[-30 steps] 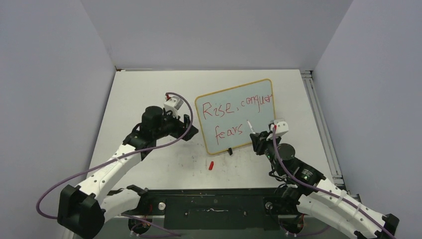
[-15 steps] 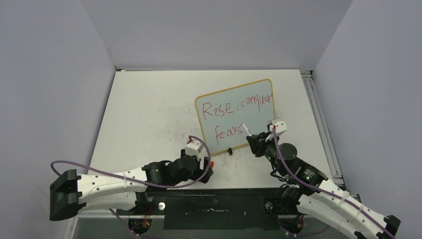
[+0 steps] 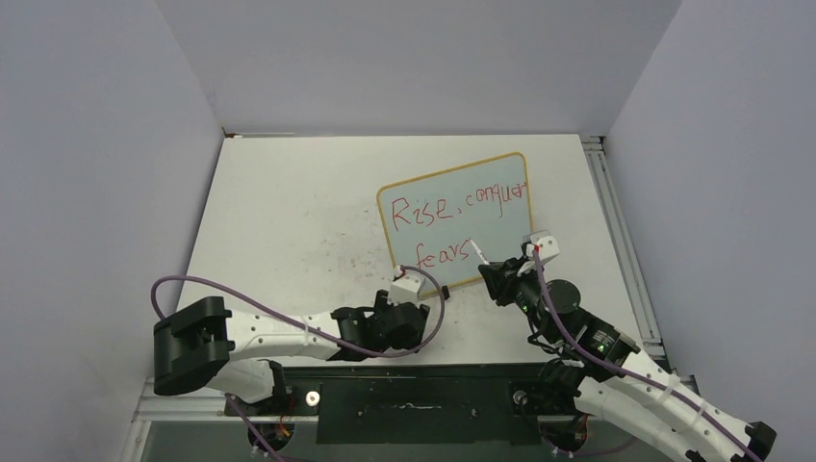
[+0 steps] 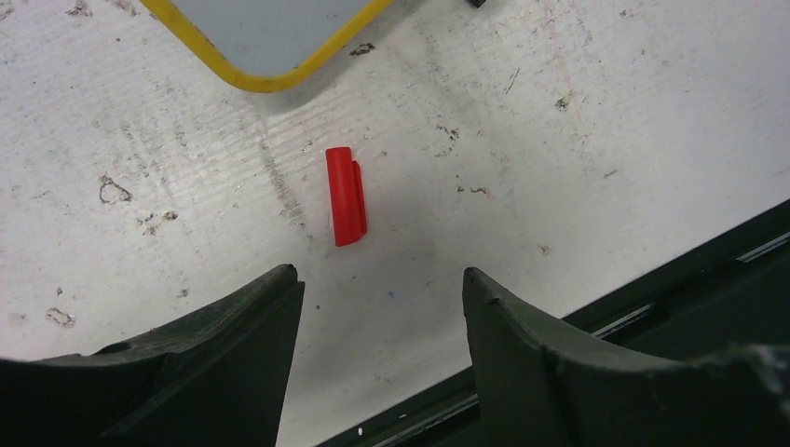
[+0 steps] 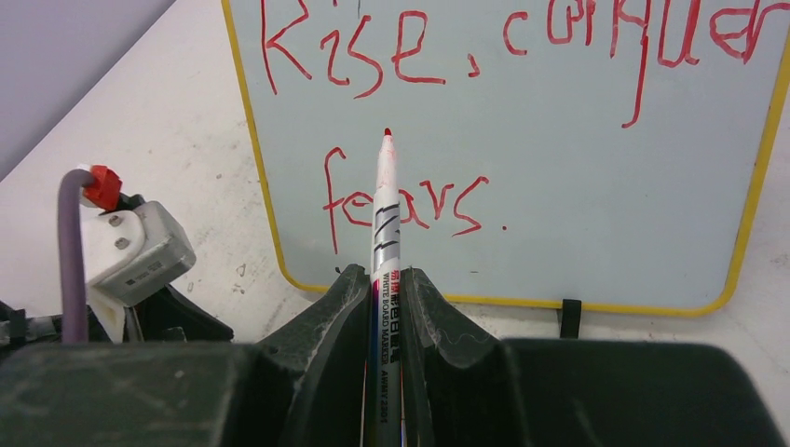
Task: Write a sentence on the whiteboard
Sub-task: Close the whiteboard marker at the center of the board.
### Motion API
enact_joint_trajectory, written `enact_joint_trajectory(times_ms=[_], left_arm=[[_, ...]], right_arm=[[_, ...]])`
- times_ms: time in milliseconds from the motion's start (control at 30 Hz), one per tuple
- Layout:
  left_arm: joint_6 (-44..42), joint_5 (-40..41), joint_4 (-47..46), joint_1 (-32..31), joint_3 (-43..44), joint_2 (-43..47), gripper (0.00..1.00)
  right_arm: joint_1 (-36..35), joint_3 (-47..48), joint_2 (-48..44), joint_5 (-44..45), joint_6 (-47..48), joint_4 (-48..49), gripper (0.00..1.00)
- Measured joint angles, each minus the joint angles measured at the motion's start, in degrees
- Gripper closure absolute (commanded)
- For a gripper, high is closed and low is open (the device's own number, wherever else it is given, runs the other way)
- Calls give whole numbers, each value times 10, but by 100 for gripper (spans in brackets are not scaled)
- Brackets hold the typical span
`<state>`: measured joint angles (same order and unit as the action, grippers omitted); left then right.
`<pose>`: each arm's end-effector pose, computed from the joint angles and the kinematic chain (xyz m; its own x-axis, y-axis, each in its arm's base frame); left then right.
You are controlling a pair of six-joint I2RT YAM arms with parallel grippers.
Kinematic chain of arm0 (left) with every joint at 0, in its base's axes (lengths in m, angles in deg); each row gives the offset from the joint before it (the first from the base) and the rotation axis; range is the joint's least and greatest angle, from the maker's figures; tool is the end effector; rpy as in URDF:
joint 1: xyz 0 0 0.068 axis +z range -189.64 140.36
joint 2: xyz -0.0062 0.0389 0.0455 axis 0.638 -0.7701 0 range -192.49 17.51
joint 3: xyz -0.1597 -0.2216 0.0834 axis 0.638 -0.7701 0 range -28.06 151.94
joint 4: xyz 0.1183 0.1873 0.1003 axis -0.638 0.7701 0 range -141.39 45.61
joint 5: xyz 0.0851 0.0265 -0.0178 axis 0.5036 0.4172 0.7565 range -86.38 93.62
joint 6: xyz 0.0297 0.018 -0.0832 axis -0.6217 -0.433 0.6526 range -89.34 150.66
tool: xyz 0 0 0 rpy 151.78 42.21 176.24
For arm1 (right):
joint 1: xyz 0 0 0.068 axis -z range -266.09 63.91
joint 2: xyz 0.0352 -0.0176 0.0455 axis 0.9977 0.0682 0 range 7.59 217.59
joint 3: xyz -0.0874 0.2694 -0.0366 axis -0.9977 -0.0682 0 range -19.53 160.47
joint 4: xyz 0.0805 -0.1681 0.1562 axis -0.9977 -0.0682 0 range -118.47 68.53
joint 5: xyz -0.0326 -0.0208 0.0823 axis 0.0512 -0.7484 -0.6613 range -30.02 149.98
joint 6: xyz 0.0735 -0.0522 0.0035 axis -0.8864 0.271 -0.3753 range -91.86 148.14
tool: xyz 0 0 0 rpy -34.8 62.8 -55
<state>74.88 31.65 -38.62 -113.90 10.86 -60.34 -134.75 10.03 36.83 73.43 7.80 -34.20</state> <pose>0.1083 -0.2445 0.1757 -0.6900 0.1789 -0.7014 0.4038 0.8993 -0.1680 0.1145 0.1017 0.2775 -0.3346 0.1315 -0.9331 -0.4947 0.8183 0.2927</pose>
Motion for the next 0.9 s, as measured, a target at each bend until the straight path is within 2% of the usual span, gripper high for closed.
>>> enact_joint_trajectory(times_ms=[300, 767, 900], left_arm=[[-20, -3, 0, 6, 23, -73, 48], [-41, -33, -14, 72, 17, -85, 64], [-55, -46, -22, 74, 17, -88, 66]], right_arm=[[0, 0, -13, 0, -3, -6, 95], [0, 0, -23, 2, -11, -11, 95], [0, 0, -24, 2, -13, -11, 95]])
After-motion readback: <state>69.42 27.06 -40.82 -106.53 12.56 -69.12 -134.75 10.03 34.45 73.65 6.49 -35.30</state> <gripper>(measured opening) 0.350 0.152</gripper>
